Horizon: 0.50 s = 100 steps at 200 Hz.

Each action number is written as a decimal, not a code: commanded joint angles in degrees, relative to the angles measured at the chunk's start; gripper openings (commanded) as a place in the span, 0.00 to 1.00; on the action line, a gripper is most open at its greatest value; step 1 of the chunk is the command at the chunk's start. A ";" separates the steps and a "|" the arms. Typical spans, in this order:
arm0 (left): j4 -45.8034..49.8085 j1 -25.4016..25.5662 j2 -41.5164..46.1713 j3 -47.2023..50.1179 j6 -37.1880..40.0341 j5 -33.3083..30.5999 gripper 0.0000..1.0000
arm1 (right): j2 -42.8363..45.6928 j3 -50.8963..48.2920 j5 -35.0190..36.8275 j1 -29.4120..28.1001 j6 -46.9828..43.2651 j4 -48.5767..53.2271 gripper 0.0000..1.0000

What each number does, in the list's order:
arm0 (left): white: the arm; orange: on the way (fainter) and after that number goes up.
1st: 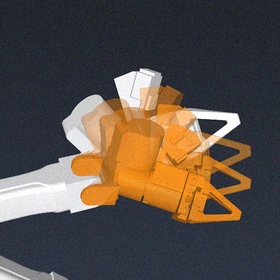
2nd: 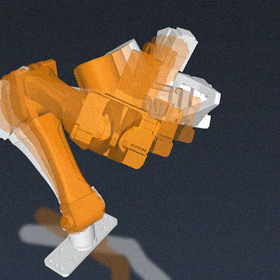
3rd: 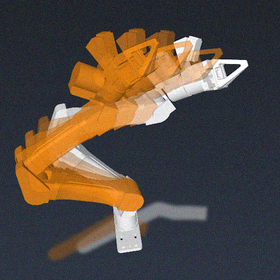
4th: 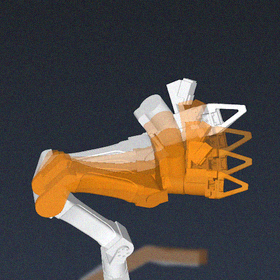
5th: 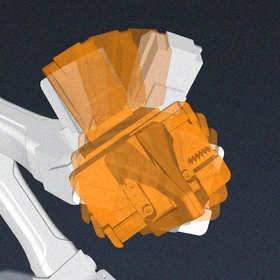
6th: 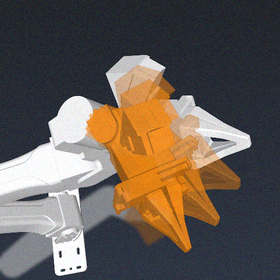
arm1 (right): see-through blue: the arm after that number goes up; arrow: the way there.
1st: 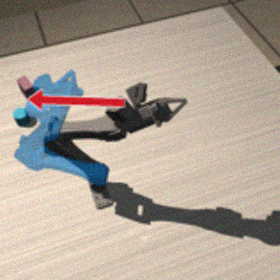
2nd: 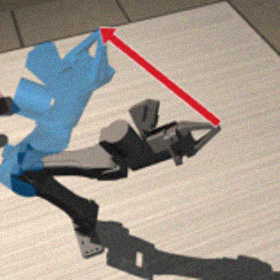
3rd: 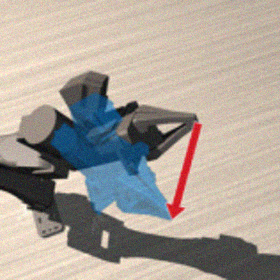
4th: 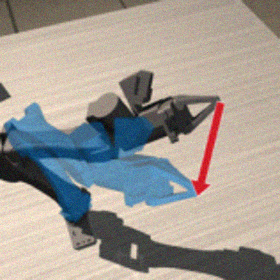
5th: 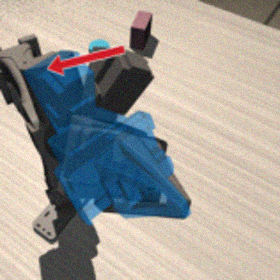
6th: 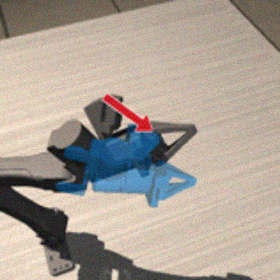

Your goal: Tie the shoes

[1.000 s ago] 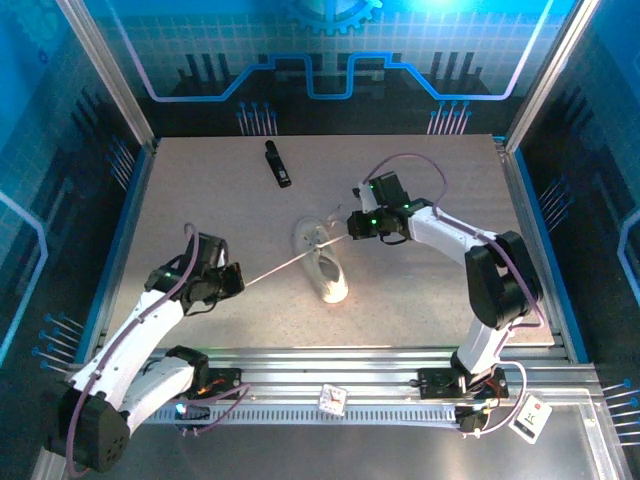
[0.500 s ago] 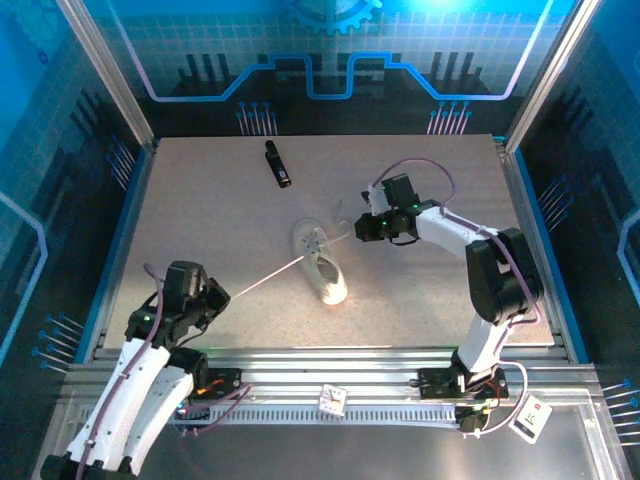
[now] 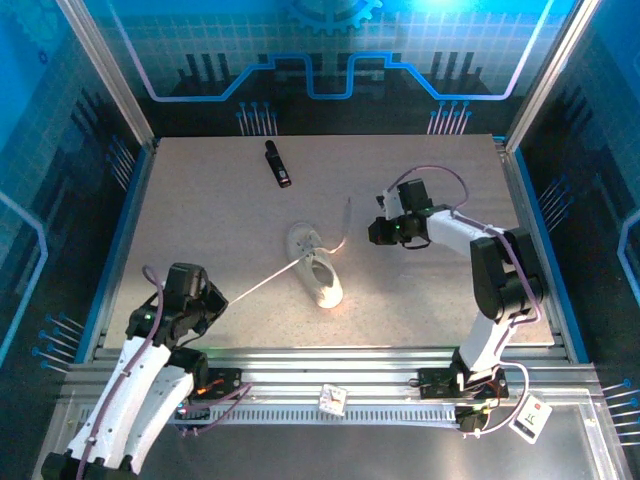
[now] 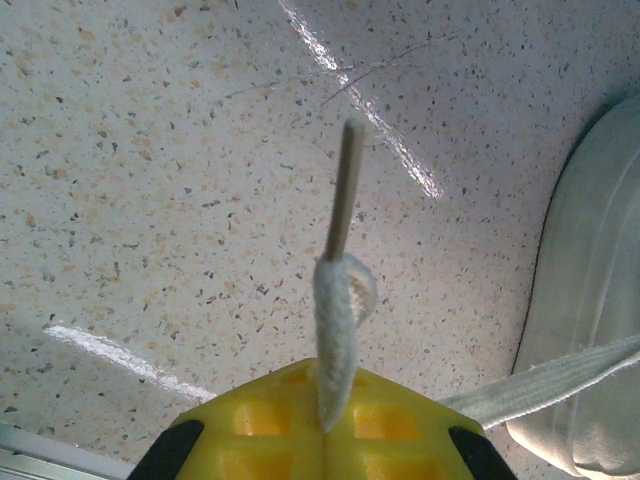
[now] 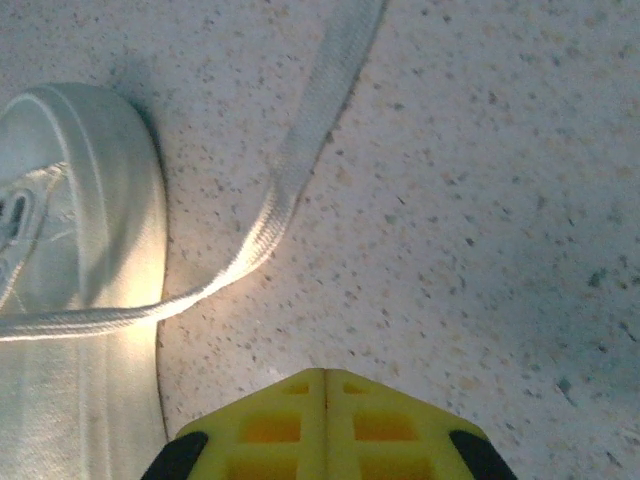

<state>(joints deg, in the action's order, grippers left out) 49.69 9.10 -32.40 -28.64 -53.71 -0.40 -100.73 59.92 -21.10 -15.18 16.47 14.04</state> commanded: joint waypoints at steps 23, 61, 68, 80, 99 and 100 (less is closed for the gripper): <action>1.55 -0.58 0.50 0.30 0.59 0.37 0.00 | 4.85 -3.75 -2.15 1.41 0.24 -2.24 0.00; -4.96 -0.58 -3.06 2.27 2.35 4.07 0.00 | 5.61 -3.77 -3.07 0.98 0.99 -2.76 0.00; -6.77 -0.57 -4.00 2.82 2.63 4.59 0.00 | 5.54 -3.32 -3.13 0.94 1.02 -2.46 0.00; -9.63 -0.58 -6.07 3.51 3.29 5.29 0.00 | 5.62 -2.65 -4.10 0.78 0.93 -2.02 0.00; -12.98 -0.58 -9.75 3.82 4.46 6.61 0.00 | 6.49 -2.10 -5.29 0.01 0.51 -1.60 0.05; -13.10 -0.58 -9.99 3.84 4.57 6.67 0.00 | 6.55 -2.09 -5.32 -0.05 0.50 -1.54 0.05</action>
<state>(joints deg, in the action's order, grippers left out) 42.44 9.10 -38.85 -25.89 -51.96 2.98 -96.42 56.47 -23.46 -14.22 16.91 12.36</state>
